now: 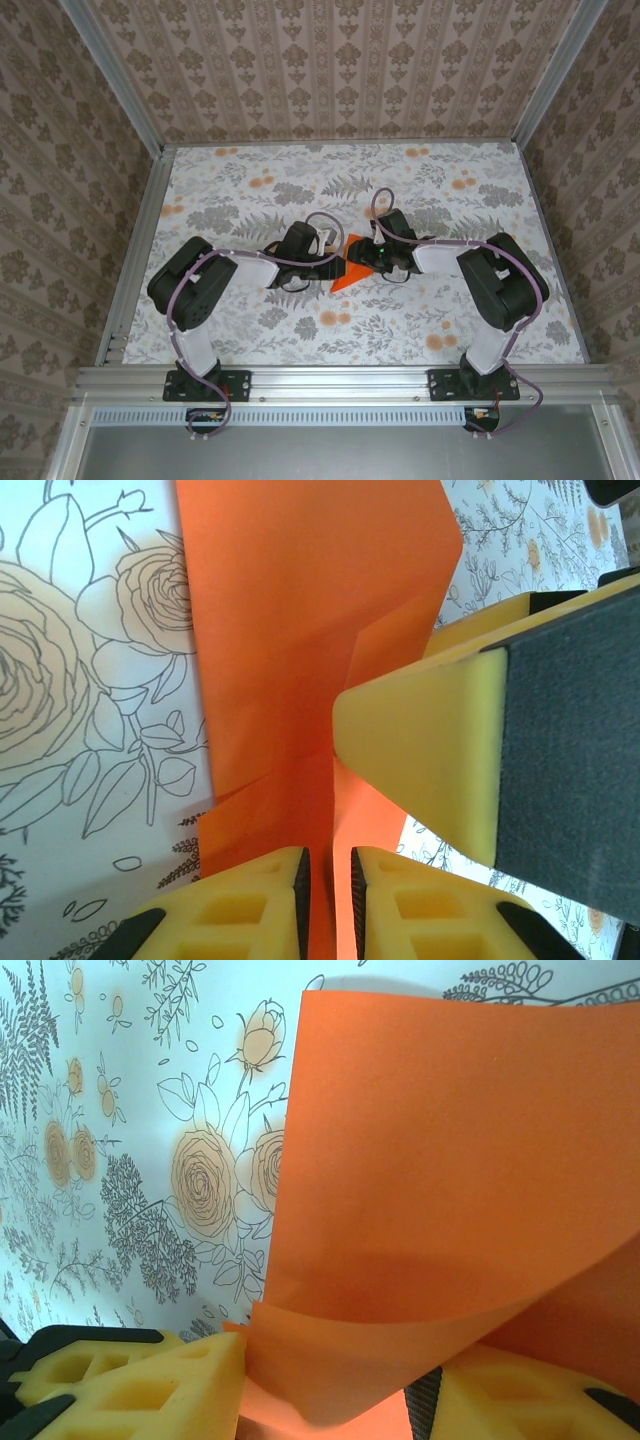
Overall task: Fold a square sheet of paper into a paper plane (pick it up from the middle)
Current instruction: Fourth fold the wing at the center of the table.
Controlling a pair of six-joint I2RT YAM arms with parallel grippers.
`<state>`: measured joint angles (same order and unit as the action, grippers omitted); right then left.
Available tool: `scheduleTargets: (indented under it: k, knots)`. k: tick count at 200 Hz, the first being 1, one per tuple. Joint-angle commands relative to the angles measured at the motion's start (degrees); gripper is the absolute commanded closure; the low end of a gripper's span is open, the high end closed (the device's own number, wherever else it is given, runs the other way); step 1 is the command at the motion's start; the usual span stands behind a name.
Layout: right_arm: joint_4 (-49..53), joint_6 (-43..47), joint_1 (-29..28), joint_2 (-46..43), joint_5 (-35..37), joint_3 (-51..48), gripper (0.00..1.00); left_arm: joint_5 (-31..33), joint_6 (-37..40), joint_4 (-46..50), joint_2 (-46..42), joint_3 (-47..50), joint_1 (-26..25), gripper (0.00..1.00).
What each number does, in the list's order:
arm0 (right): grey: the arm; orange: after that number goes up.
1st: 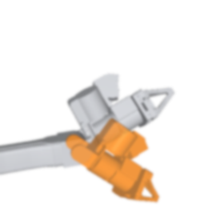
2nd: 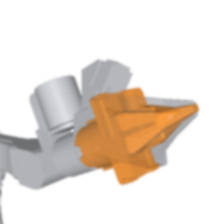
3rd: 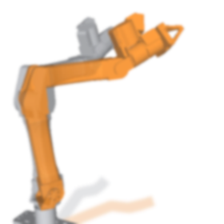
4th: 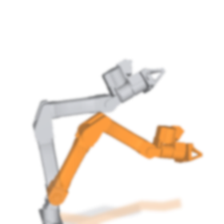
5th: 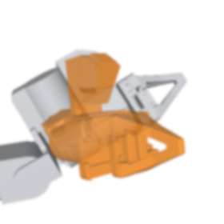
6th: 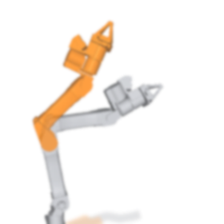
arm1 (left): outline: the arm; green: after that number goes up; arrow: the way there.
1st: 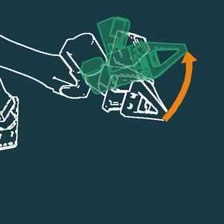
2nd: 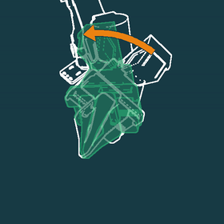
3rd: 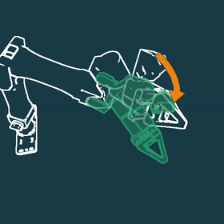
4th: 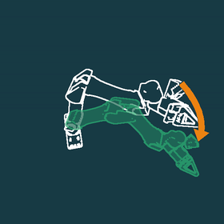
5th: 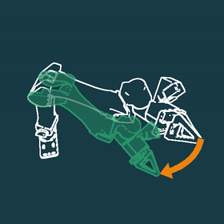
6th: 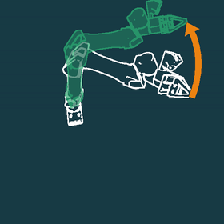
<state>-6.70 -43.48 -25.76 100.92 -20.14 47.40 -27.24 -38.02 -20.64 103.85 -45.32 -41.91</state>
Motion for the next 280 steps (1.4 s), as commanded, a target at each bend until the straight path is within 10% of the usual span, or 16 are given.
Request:
scheduleTargets:
  k: [1,280]
  knots:
    - [0.5,-0.6,0.5,1.0,0.0,-2.6,0.52,-1.5,-0.6,0.4,0.5,-0.7,0.2,0.79]
    - [1.5,4.3,4.9,-3.3,-6.1,-3.1,0.46,-4.9,-1.7,-5.4,4.5,-2.0,0.2,0.94]
